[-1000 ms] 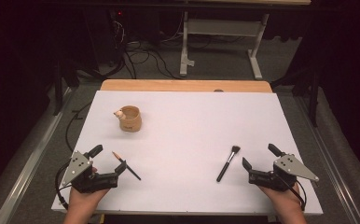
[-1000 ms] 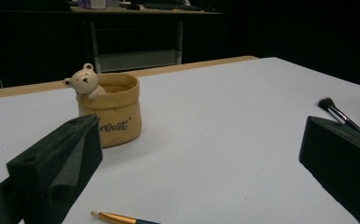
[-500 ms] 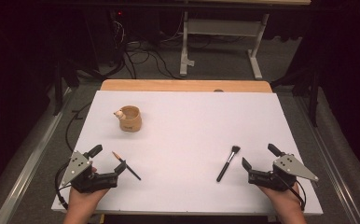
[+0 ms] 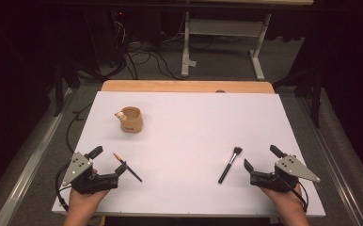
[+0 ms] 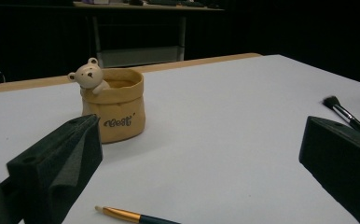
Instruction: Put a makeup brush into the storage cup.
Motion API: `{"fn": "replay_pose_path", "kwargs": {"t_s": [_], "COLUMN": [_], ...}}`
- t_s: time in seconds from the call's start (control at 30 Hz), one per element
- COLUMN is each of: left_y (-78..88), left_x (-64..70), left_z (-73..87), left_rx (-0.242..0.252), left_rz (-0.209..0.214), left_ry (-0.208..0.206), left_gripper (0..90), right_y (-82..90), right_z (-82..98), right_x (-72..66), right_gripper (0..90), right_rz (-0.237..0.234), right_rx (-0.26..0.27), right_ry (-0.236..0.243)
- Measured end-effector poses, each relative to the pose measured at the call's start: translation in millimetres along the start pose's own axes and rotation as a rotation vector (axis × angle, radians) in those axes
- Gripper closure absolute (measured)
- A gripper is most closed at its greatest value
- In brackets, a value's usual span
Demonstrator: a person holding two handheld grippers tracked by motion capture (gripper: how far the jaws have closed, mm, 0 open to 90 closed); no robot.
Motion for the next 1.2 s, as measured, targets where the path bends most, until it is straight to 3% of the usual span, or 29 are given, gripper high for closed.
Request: {"fn": "replay_pose_path", "kwargs": {"t_s": [0.13,0.3,0.53,0.7,0.9,1.2], "left_y": [4.5,14.9,22.7,21.0,17.0,10.8], "left_x": [-8.4,-25.8,-39.4,-42.7,-40.6,-42.1], "left_z": [-2.3,-4.4,-3.5,1.0,6.7,19.5], "left_rx": [0.006,0.024,0.023,-0.008,-0.057,-0.143], "left_rz": [-0.038,-0.084,-0.123,-0.144,-0.146,-0.143], "left_ry": [-0.008,0.029,0.059,0.062,0.031,0.042], "left_gripper": [0.5,0.6,0.9,1.1,1.1,1.2], "right_y": [-0.6,-0.9,-0.6,-0.9,0.1,0.3], "right_z": [1.1,0.8,0.7,0.1,0.0,-1.3], "right_x": [0.1,0.0,0.9,1.8,2.4,3.7], "right_gripper": [1.1,1.1,1.1,1.1,1.1,1.1], "right_rz": [0.003,0.001,0.005,0.005,0.009,0.009], "right_rx": [-0.007,-0.006,-0.008,-0.002,-0.005,0.004], "right_ry": [0.011,0.016,0.015,0.016,0.005,0.008]}}
Point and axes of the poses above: each handheld gripper's, and its own axes: y roughly backward along the jaws, z roughly out of its underside, x roughly to its right, the point moved 9 cm from there along -y, roughly forward along the jaws, and after that the axes turned 4 degrees about -y, right-handed, at the moved point
